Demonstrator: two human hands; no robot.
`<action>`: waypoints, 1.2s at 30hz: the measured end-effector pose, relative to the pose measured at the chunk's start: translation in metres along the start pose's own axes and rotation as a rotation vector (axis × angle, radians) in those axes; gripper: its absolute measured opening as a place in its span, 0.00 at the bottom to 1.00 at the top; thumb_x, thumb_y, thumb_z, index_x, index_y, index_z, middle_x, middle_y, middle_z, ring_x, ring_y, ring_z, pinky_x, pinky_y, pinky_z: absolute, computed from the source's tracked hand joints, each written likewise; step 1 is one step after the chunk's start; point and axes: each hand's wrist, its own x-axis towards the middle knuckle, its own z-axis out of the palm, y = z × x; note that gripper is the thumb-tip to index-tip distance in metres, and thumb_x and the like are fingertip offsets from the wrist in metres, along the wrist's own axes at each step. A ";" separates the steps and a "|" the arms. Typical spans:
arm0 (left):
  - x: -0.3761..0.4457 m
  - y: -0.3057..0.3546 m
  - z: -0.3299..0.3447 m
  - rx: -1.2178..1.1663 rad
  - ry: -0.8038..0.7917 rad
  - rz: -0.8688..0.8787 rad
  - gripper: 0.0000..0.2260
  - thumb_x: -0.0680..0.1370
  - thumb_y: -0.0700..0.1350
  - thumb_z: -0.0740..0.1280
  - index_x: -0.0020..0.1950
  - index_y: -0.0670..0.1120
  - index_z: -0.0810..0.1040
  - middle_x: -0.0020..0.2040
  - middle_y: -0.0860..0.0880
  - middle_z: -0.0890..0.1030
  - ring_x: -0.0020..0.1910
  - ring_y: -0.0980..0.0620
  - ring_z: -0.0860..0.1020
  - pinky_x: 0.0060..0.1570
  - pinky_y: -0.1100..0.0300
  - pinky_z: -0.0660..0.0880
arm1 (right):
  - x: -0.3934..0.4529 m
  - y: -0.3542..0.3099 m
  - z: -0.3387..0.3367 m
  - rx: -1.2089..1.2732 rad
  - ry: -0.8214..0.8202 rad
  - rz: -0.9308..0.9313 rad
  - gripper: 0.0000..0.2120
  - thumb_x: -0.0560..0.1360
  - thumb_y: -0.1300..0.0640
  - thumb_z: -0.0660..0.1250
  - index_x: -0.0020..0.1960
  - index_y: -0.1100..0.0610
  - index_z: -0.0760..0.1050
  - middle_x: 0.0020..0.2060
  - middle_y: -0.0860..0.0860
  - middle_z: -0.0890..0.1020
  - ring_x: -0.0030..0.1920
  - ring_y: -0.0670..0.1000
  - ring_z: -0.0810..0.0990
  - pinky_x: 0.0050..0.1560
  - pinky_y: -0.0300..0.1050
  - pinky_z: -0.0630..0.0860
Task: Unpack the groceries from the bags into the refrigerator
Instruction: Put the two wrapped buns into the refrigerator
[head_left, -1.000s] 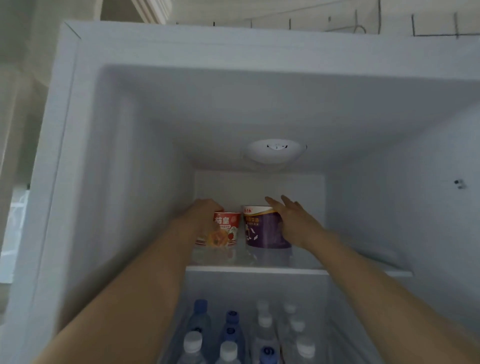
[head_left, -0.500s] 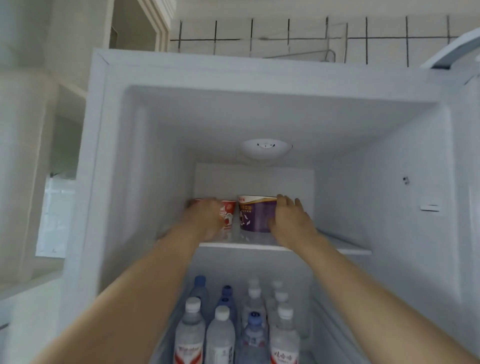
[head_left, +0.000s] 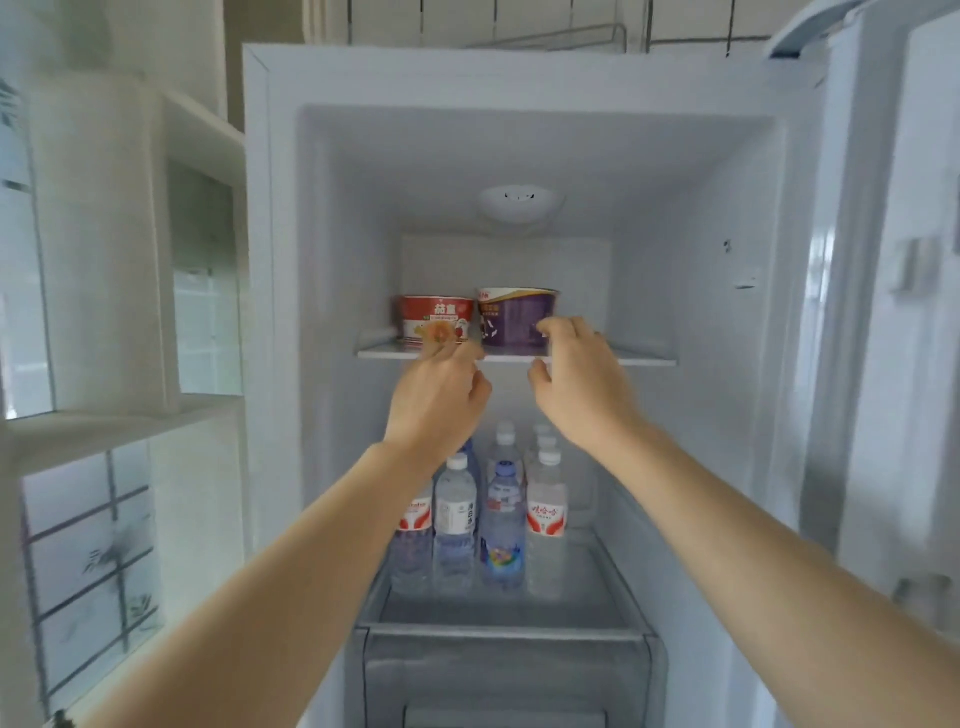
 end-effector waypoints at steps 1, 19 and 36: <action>-0.007 0.008 -0.008 -0.028 -0.011 -0.017 0.12 0.79 0.41 0.62 0.62 0.43 0.76 0.56 0.43 0.79 0.55 0.43 0.76 0.48 0.50 0.75 | -0.014 -0.006 -0.008 0.001 0.001 -0.004 0.19 0.77 0.58 0.61 0.67 0.60 0.67 0.60 0.57 0.74 0.59 0.58 0.73 0.54 0.50 0.71; -0.316 0.082 -0.119 -0.499 -0.366 -0.084 0.11 0.78 0.42 0.66 0.59 0.52 0.78 0.46 0.57 0.80 0.47 0.58 0.77 0.46 0.73 0.71 | -0.364 -0.123 -0.098 0.168 -0.136 0.319 0.19 0.75 0.57 0.63 0.65 0.57 0.71 0.58 0.51 0.77 0.58 0.54 0.76 0.56 0.51 0.75; -0.576 0.307 -0.167 -0.708 -1.008 -0.018 0.10 0.79 0.47 0.62 0.59 0.55 0.77 0.46 0.61 0.79 0.47 0.66 0.76 0.44 0.76 0.70 | -0.698 -0.126 -0.315 -0.030 -0.364 0.918 0.16 0.77 0.57 0.64 0.65 0.54 0.71 0.54 0.44 0.79 0.57 0.44 0.76 0.53 0.39 0.74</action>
